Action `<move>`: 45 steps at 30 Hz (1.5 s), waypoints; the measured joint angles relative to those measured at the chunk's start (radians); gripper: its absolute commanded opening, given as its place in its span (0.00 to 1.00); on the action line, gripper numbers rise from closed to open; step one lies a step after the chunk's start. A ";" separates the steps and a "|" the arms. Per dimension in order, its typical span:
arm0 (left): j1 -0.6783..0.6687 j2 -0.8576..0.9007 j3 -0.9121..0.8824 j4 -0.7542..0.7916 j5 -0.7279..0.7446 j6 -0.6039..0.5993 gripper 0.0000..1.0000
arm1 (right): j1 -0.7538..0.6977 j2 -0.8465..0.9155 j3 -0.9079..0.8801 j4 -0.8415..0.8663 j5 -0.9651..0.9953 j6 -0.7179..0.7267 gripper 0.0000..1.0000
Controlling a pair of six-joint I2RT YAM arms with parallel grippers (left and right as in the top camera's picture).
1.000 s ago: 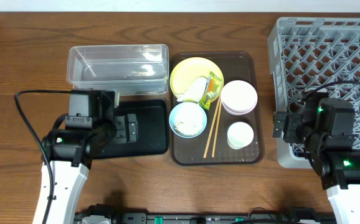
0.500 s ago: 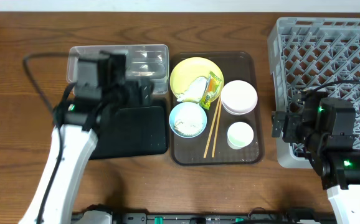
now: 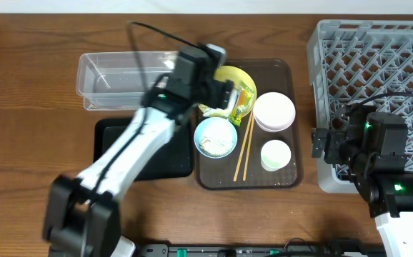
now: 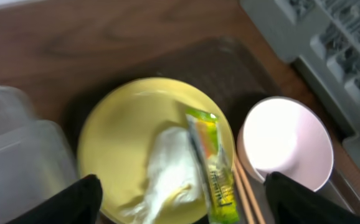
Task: Sort waste into correct bins and load items into the dishwasher rack
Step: 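Reach the left gripper to the yellow snack wrapper and grasp it, then carry the wrapper with the left gripper and drop it into the clear bin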
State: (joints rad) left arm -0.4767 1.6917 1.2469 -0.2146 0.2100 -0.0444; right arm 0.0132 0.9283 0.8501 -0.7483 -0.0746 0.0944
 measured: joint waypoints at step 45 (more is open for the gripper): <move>0.193 -0.037 0.011 -0.090 -0.073 -0.244 0.06 | 0.000 0.000 0.002 -0.004 0.000 0.000 0.99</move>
State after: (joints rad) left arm -0.2836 1.6550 1.2583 -0.3050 0.1371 -0.2886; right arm 0.0132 0.9283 0.8516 -0.7525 -0.0746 0.0944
